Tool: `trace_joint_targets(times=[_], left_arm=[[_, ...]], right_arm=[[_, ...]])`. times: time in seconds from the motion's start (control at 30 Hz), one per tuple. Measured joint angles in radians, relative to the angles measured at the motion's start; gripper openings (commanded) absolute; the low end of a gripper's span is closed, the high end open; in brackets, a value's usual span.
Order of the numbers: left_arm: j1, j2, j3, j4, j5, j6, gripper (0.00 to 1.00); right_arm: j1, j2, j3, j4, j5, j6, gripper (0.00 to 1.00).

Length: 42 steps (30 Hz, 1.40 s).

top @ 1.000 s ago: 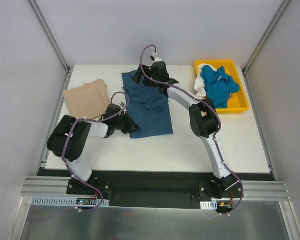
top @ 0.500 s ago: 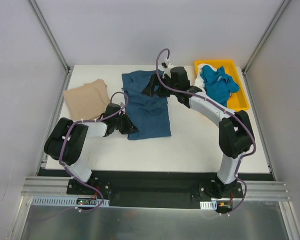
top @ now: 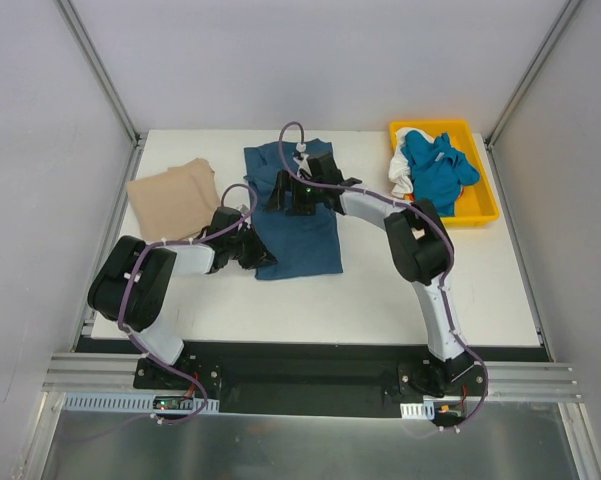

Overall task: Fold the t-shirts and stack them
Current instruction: Fold the folded rectangular tshirt in 1/3 of the way, then grab one side of the 2/3 rectangular tshirt with both arms

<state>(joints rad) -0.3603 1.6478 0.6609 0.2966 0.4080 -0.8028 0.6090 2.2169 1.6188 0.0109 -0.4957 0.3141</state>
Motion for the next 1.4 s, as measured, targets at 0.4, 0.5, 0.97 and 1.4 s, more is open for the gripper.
trace_joint_targets(times=[0.4,0.5,0.97,1.4], left_arm=[[0.000,-0.037,-0.008,-0.038,-0.015,0.010,0.24],[0.000,-0.077,0.004,-0.087,-0.018,0.026,0.41],[0.000,-0.646,-0.016,-0.344,-0.151,0.090,0.99],[0.000,-0.655,-0.202,-0.454,-0.235,0.044,0.94]], right_arm=[[-0.136,0.089,0.203,-0.080,0.035,-0.037,0.96],[-0.132,-0.005,0.143,-0.116,0.077,-0.090,0.97],[-0.115,-0.864,-0.586,-0.013,0.350,-0.203,0.97],[-0.115,-0.902,-0.903,-0.034,0.286,-0.090,0.97]])
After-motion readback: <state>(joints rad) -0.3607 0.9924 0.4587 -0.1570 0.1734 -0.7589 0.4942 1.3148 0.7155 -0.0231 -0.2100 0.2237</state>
